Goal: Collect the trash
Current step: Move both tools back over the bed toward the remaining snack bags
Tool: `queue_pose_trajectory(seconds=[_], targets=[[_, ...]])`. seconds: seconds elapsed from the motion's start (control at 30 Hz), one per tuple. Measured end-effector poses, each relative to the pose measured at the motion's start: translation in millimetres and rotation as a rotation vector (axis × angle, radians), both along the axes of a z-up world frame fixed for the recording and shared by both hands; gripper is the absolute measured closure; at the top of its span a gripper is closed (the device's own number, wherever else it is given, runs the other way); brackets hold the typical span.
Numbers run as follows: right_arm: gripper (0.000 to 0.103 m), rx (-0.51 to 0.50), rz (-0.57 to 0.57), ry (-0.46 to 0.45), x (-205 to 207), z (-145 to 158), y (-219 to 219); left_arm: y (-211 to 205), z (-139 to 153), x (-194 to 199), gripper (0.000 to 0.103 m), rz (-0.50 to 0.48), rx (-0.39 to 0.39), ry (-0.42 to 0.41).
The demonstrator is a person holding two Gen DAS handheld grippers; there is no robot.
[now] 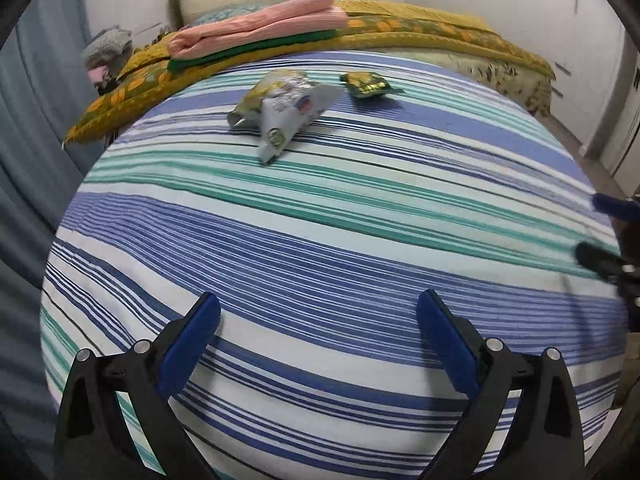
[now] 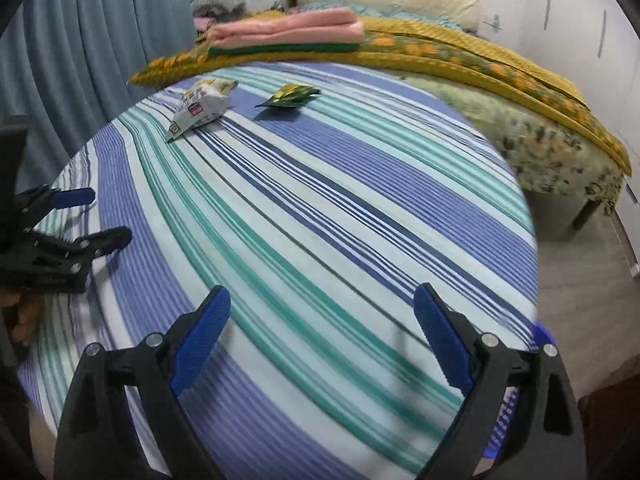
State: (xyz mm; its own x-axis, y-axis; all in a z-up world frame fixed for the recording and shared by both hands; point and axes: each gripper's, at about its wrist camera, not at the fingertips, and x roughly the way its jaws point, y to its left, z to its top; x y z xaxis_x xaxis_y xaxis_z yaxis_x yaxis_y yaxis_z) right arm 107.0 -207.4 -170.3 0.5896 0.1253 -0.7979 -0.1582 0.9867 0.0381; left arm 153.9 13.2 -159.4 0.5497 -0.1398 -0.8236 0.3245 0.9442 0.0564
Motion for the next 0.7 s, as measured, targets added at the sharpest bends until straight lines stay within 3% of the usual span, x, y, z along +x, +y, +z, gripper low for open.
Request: queue_pose_trajectory(seconds=[0.07, 0.2, 0.37, 0.7], targets=[[0.013, -0.015, 0.004, 0.014, 14.2, -5.1, 11.1, 4.6, -1.6, 2.6, 0.004, 0.008, -0.034, 0.013], [0.012, -0.027, -0.001, 0.032, 27.6, -13.0, 17.3, 2.1, -2.2, 1.9, 0.004, 0.008, -0.029, 0.013], [0.007, 0.019, -0.019, 0.028, 27.8, -16.9, 9.2, 1.8, -2.1, 1.8, 0.004, 0.008, -0.030, 0.013], [0.005, 0.008, -0.023, 0.021, 24.7, -17.7, 11.4, 2.5, -1.9, 2.3, 0.004, 0.009, -0.032, 0.013]])
